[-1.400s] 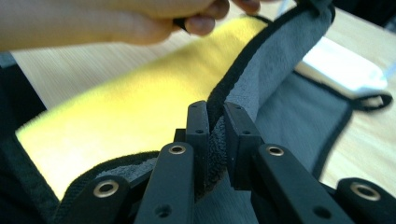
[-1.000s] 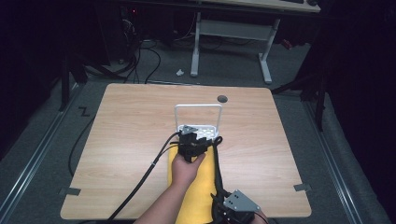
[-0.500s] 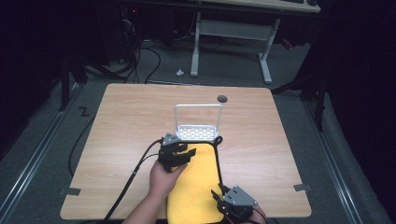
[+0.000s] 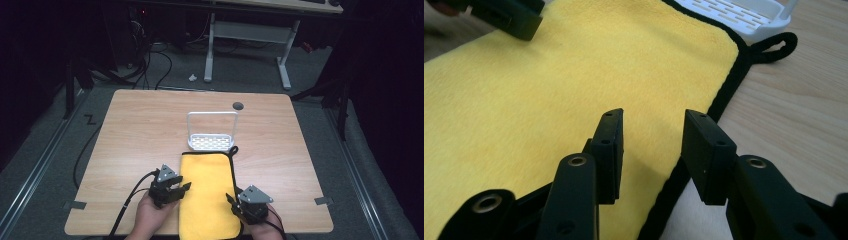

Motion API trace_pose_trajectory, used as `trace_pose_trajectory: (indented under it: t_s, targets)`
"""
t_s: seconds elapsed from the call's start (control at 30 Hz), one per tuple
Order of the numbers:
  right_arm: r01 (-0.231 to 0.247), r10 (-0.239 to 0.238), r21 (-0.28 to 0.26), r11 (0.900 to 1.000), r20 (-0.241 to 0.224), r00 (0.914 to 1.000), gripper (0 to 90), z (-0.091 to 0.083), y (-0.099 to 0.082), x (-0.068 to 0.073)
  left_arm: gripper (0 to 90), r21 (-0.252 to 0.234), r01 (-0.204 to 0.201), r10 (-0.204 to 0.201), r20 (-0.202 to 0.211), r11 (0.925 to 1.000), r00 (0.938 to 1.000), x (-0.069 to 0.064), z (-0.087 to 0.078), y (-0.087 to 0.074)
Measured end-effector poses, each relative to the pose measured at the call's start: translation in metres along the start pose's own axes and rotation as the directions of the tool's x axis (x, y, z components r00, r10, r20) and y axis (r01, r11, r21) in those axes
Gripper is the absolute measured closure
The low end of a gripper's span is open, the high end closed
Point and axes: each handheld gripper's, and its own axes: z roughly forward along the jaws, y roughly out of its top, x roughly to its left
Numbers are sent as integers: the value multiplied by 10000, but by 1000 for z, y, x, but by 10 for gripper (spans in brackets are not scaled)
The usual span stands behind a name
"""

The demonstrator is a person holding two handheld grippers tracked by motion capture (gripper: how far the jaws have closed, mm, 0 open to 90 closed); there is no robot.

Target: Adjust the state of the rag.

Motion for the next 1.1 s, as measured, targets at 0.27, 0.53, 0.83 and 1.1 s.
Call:
trace_pose_trajectory:
  t_s: [0.27,0.53,0.83,1.1]
  targets:
    - [-407,410,815,9958,-21,9992,657,48,26,-23,557,361,-704,721,-483,9969,9962,-9,7,-1]
    - [-283,313,1284,9913,-212,9993,674,52,21,-16,555,432,-965,982,-392,9944,9944,-17,-3,-12]
    - [-122,193,1166,9931,-593,9981,665,29,4,-4,534,404,-608,599,223,9973,9980,-22,-16,-20]
    - [-218,290,1036,9944,-691,9972,663,30,2,-6,430,-367,1286,-1285,51,9910,9917,26,-15,2]
